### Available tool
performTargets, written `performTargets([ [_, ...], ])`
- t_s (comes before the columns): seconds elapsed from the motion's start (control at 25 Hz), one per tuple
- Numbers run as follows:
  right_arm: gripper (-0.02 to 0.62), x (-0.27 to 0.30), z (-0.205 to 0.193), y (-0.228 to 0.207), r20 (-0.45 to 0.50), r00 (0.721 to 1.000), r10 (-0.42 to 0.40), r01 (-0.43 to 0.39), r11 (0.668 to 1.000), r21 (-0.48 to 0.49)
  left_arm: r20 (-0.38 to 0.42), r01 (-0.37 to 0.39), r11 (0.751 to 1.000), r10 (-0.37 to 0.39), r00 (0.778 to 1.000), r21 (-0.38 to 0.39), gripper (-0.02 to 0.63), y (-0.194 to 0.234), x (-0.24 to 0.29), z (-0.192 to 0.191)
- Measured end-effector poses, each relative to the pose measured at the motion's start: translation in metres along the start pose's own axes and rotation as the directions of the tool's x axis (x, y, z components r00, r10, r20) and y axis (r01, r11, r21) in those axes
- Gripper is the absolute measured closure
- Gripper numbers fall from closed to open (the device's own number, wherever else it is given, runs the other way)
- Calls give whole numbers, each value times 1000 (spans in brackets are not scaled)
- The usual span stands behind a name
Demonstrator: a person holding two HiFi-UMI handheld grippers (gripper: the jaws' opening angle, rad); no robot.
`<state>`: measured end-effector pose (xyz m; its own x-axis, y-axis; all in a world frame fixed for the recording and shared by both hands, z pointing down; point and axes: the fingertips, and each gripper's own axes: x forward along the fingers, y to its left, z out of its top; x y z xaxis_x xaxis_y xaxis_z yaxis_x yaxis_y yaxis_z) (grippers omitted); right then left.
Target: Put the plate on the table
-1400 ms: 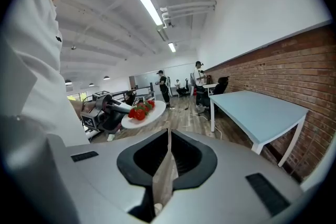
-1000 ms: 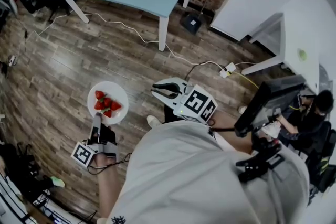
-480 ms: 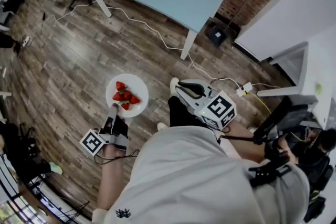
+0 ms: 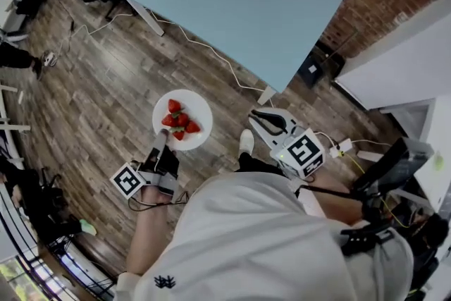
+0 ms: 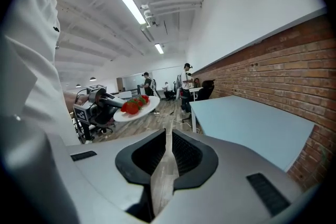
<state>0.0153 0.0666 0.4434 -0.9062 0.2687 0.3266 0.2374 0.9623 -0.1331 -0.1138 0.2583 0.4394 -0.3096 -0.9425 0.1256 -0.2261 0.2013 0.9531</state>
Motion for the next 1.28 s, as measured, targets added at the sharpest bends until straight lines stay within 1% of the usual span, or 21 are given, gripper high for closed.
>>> performTargets([
  [0.08,558,3,3,-27,-8,1000,-28,28,1000,0,-17,12,1000,-12,1000,2,595,-2,29,9],
  [0.28,558,6,24,-40,-18,997,-81,81,997,-6,-44,29,1000,-29,999,-7,595,-14,57,34],
  [0.36,558,13,27,-66,-24,994,-103,103,995,6,-62,32,999,-32,998,-6,595,-14,91,43],
  [0.48,558,22,22,-112,-23,989,-145,146,989,37,-117,28,1000,-28,993,-3,595,-4,148,50],
  [0.64,558,40,17,-138,-43,974,-223,226,970,91,-201,56,998,-57,978,-10,595,11,202,73],
  [0.72,558,52,21,-154,-57,959,-276,281,954,105,-255,79,997,-79,964,-13,595,18,237,89],
  [0.8,558,65,30,-174,-53,936,-347,351,928,127,-326,93,996,-89,941,-5,595,26,275,106],
  [0.96,558,92,56,-207,-58,884,-465,467,867,172,-468,129,990,-91,879,51,595,33,353,143],
  [1.12,558,112,80,-237,-63,831,-553,555,812,180,-560,122,992,-79,824,40,595,44,428,165],
  [1.16,558,112,81,-241,-70,810,-583,584,788,194,-584,123,992,-76,808,40,595,49,446,166],
  [1.2,558,110,80,-244,-79,783,-617,618,757,211,-612,128,991,-78,787,39,595,55,464,164],
  [1.28,558,100,79,-244,-109,722,-683,686,687,239,-669,150,988,-93,738,29,595,65,497,151],
])
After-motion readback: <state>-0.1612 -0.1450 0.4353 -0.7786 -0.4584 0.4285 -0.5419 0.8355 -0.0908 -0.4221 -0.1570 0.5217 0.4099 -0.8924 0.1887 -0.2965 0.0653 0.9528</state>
